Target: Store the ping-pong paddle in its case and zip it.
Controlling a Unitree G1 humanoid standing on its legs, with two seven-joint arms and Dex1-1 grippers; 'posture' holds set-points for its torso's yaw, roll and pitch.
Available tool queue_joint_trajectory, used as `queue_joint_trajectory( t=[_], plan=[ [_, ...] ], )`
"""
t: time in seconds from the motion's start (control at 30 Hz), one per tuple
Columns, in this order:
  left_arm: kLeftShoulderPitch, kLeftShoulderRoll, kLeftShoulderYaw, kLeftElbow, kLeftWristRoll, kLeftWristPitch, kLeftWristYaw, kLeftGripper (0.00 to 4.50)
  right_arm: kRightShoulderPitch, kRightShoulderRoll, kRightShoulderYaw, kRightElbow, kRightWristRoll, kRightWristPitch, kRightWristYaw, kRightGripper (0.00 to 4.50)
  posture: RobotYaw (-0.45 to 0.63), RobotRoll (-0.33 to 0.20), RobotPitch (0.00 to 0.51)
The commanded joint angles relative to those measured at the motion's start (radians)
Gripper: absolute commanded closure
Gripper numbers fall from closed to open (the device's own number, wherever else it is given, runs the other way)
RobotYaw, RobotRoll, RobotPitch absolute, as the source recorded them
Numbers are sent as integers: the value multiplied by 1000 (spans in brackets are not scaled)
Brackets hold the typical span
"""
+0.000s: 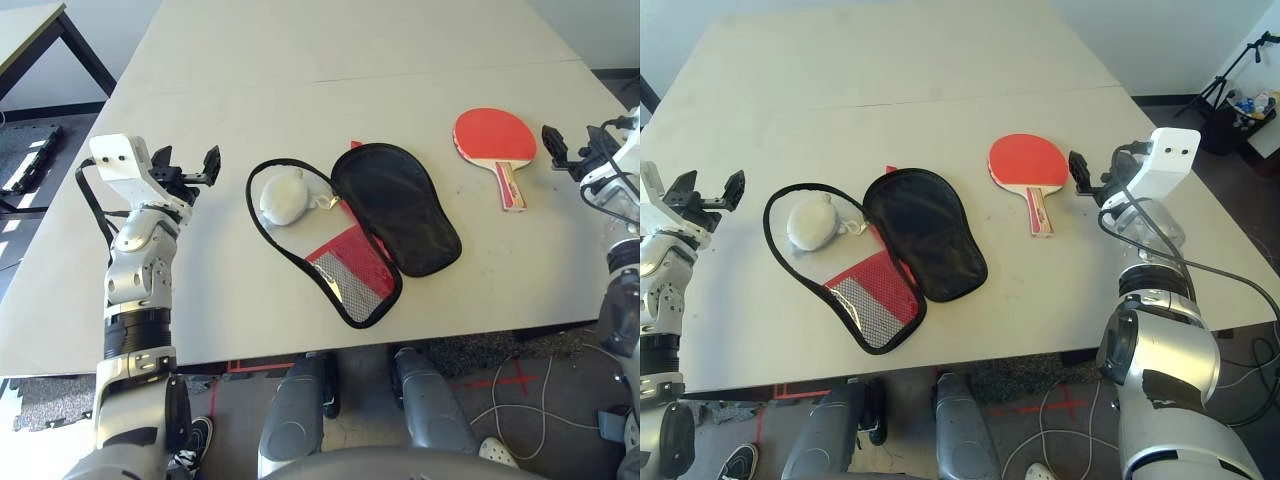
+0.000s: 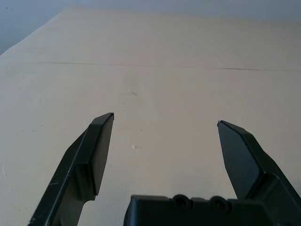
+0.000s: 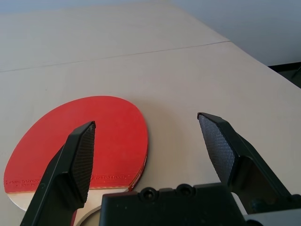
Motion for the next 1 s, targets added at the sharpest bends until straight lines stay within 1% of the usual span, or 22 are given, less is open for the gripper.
queue_joint_trajectory(
  t=[0.03, 0.2, 0.33, 0.47, 0.53, 0.63, 0.73, 0.83, 0.9, 1.0],
  plan=[
    [5, -6, 1, 4, 2, 1, 4, 0, 3, 1, 0, 16, -9, -7, -3, 32, -16, 0, 183],
    [-6, 8, 11, 30, 6, -12, 4, 0, 4, 0, -1, 14, -8, -6, -3, 32, -15, 0, 179],
    [-50, 46, 42, 51, -2, -19, 10, 0, 4, 4, 0, 12, -8, -6, -4, 32, -11, 0, 174],
    [-143, 112, 47, 41, -18, 15, -17, 0, -3, 6, 2, 13, -10, -5, -6, 32, -11, 0, 173],
    [-185, 131, 35, 17, -35, 48, -40, 0, -5, 6, 2, 13, -10, -4, -5, 32, -11, 0, 174],
    [-225, 144, -18, -66, -71, 124, -105, 0, -6, 9, -3, 11, -2, 11, -1, 32, -13, 0, 174],
    [-234, 144, -75, -158, -113, 209, -178, 0, -8, 14, -14, 10, 13, 38, -5, 32, -20, 0, 172],
    [-220, 152, -162, -282, -167, 308, -282, 0, -10, 19, -25, 0, 28, 81, -11, 32, -29, 0, 170],
    [-198, 174, -225, -360, -187, 363, -355, 0, -11, 18, -24, -13, 29, 113, -17, 32, -35, 0, 171],
    [-173, 196, -282, -434, -207, 419, -421, 0, -12, 15, -26, -45, 38, 153, -19, 32, -42, 0, 171]
  ],
)
